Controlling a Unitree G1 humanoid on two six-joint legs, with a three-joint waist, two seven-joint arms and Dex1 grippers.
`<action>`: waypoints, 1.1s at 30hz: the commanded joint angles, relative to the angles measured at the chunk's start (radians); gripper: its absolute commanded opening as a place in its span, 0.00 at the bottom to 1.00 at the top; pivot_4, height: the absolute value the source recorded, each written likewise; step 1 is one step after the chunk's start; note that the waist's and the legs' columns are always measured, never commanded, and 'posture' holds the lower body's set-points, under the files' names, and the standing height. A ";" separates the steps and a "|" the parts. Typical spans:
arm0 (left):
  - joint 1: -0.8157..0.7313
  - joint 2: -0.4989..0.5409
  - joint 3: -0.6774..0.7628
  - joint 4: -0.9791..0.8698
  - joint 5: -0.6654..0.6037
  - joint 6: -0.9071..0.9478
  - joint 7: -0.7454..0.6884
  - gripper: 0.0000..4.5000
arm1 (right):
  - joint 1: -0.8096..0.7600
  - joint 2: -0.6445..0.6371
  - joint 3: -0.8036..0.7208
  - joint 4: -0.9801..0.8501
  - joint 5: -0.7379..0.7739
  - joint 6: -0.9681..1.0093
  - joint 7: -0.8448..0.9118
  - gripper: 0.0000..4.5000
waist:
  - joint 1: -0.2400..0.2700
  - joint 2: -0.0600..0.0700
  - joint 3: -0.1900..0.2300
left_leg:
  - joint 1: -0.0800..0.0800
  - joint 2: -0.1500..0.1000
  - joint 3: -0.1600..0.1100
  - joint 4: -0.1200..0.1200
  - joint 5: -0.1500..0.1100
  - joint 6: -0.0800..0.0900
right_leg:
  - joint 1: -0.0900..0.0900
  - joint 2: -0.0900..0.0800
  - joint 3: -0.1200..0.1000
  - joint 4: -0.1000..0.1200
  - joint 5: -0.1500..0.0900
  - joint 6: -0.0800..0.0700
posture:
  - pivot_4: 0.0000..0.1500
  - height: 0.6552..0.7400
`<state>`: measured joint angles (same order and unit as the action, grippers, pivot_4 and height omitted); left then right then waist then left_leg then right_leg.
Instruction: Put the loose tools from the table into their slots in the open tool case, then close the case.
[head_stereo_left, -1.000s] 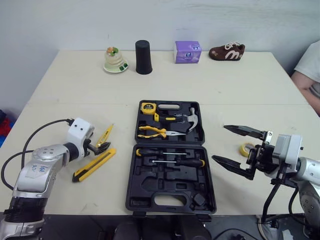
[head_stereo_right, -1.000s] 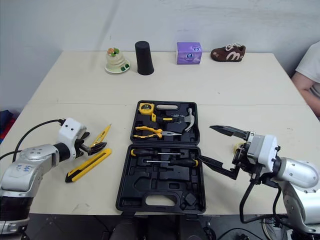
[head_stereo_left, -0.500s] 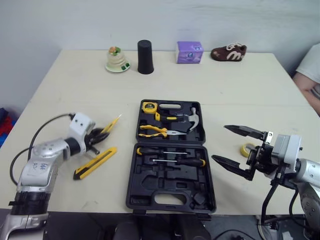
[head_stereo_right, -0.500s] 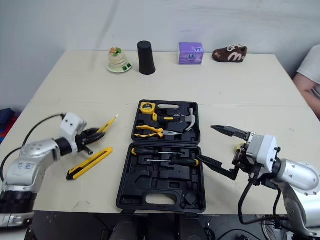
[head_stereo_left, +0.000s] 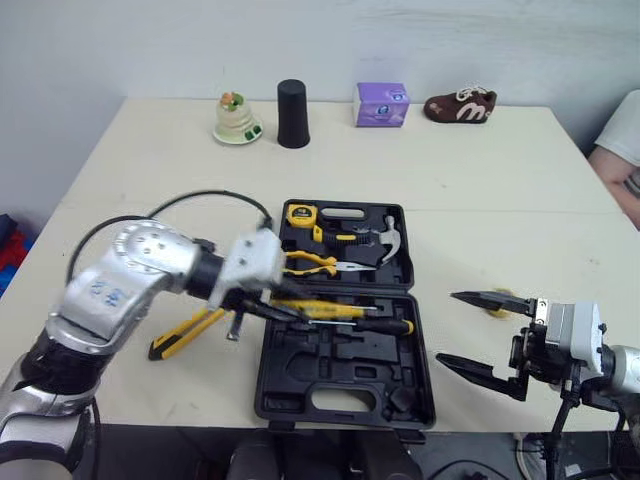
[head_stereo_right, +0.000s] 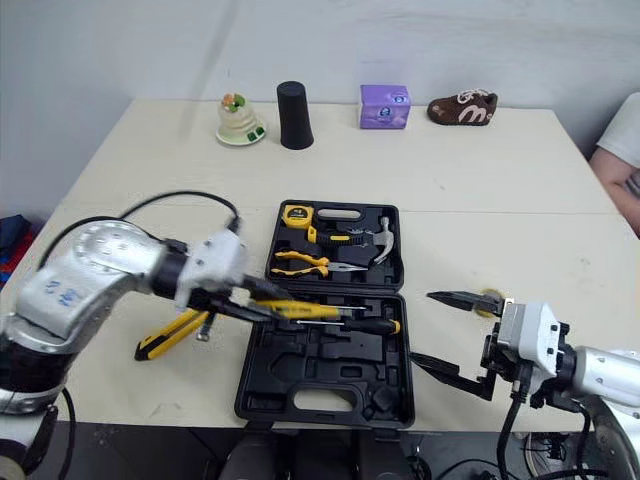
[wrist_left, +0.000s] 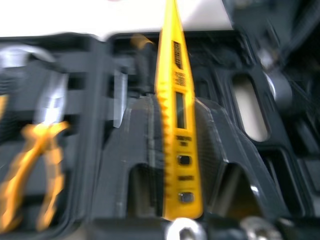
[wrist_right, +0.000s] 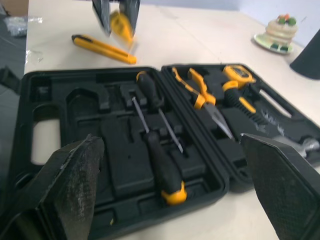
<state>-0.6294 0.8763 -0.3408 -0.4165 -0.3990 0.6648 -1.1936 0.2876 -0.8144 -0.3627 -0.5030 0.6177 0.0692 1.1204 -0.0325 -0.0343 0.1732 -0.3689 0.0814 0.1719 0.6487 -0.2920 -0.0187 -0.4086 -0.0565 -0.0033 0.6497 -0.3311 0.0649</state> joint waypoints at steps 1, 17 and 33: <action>-0.041 0.000 -0.103 -0.017 0.099 0.068 0.022 0.11 | 0.011 -0.001 -0.039 -0.037 0.011 -0.001 -0.001 1.00 | -0.001 -0.001 0.001 | 0.000 0.000 -0.001 0.000 0.000 -0.001 | 0.000 0.002 0.001 0.000 0.000 0.000 | 1.00 1.00; -0.047 -0.062 -0.191 -0.018 0.208 0.207 0.110 0.11 | 0.095 0.025 -0.058 -0.107 0.003 0.021 -0.051 1.00 | 0.005 -0.003 0.003 | 0.000 0.001 -0.004 0.001 0.001 -0.001 | -0.001 0.009 0.004 0.003 -0.001 -0.001 | 1.00 1.00; -0.011 -0.026 -0.188 0.011 0.241 0.187 0.129 0.11 | 0.066 0.019 -0.053 -0.084 0.001 0.022 -0.039 1.00 | 0.005 -0.003 0.002 | 0.001 0.002 -0.004 0.002 0.001 -0.001 | -0.001 0.009 0.005 0.004 -0.001 -0.001 | 1.00 1.00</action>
<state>-0.6588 0.8367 -0.5266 -0.4156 -0.1852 0.8386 -1.0691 0.3601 -0.7931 -0.3995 -0.5821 0.6143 0.0954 1.0772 -0.0280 -0.0376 0.1756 -0.3678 0.0829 0.1681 0.6503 -0.2913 -0.0197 -0.4093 -0.0473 0.0015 0.6533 -0.3317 0.0636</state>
